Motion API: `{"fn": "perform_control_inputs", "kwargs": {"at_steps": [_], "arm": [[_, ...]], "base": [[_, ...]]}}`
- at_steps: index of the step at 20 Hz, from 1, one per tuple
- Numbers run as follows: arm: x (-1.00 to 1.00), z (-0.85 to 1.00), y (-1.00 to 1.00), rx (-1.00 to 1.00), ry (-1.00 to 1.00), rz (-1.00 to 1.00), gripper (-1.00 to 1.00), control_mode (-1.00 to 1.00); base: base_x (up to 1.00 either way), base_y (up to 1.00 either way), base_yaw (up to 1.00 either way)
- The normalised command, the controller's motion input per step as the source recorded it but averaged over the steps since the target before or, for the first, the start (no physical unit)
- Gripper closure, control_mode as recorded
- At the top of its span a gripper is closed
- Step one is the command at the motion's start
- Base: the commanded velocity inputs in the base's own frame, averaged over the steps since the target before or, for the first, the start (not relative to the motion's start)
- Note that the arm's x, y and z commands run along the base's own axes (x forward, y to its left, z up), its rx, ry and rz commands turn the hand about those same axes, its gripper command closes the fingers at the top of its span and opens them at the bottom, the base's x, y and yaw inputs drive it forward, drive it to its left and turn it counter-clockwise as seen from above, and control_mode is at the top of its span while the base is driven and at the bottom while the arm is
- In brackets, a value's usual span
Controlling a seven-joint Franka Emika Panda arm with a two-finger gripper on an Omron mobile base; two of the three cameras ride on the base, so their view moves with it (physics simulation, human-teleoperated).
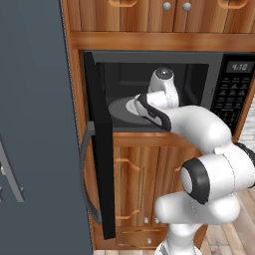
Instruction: Pick the marshmallow from the counter and place it in the microwave. Then turn on the microwave.
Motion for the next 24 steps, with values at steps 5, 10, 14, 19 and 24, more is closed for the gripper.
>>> {"fn": "perform_control_inputs", "kwargs": {"at_steps": [5,10,14,19,24], "arm": [[0.19,-0.06,0.00,0.00,0.00,-0.01,1.00,-1.00],[0.18,-0.10,0.00,0.00,0.00,-0.01,1.00,-1.00],[0.17,-0.08,0.00,0.00,0.00,-0.01,1.00,-1.00],[0.17,-0.05,0.00,0.00,0.00,-0.01,1.00,-1.00],[0.17,-0.08,0.00,0.00,0.00,-0.01,1.00,-1.00]], "base": [[0.00,0.00,0.00],[0.00,0.00,0.00],[0.00,0.00,0.00],[0.00,0.00,0.00],[0.00,0.00,0.00]]}}
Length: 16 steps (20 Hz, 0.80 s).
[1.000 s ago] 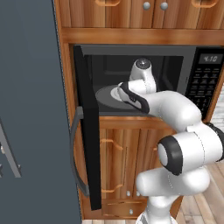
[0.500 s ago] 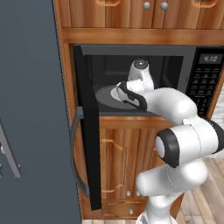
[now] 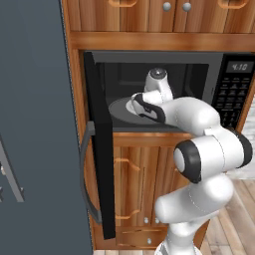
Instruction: Pick the marshmallow from the counter and place it in the microwave. Then turn on the microwave.
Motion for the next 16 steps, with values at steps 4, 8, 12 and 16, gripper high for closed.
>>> {"fn": "perform_control_inputs", "kwargs": {"at_steps": [4,8,12,16], "arm": [[0.14,-0.08,0.00,0.00,0.00,-0.01,1.00,-1.00],[0.12,-0.10,0.00,0.00,0.00,-0.01,1.00,-1.00],[0.11,-0.10,0.00,0.00,0.00,-0.01,1.00,-1.00],[0.11,-0.10,0.00,0.00,0.00,-0.01,1.00,-1.00]], "base": [[0.00,0.00,0.00],[0.00,0.00,0.00],[0.00,0.00,0.00],[0.00,0.00,0.00]]}}
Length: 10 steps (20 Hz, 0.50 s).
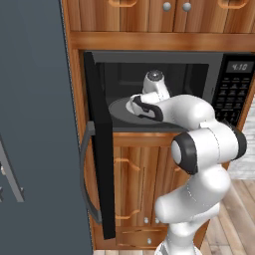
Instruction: Pick the marshmallow from the counter and place it in the microwave. Then turn on the microwave.
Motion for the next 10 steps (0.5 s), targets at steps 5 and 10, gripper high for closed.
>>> {"fn": "perform_control_inputs", "kwargs": {"at_steps": [5,10], "arm": [[0.10,-0.08,0.00,0.00,0.00,-0.01,1.00,-1.00],[0.08,-0.08,0.00,0.00,0.00,-0.01,1.00,-1.00]], "base": [[0.00,0.00,0.00],[0.00,0.00,0.00]]}}
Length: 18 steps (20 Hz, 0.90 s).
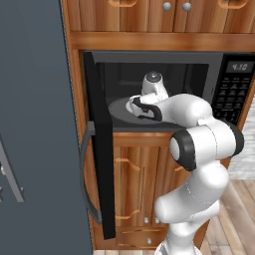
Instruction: Pick the marshmallow from the counter and place it in the microwave. Then turn on the microwave.
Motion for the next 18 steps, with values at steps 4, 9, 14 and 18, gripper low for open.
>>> {"fn": "perform_control_inputs", "kwargs": {"at_steps": [4,9,14,18], "arm": [[0.06,-0.07,0.00,0.00,0.00,-0.01,1.00,-1.00],[0.03,-0.06,0.00,0.00,0.00,-0.01,1.00,-1.00],[0.00,-0.03,0.00,0.00,0.00,0.00,-1.00,-1.00],[0.00,0.00,0.00,0.00,0.01,0.00,-1.00,-1.00]], "base": [[0.00,0.00,0.00],[0.00,0.00,0.00],[0.00,0.00,0.00],[0.00,0.00,0.00]]}}
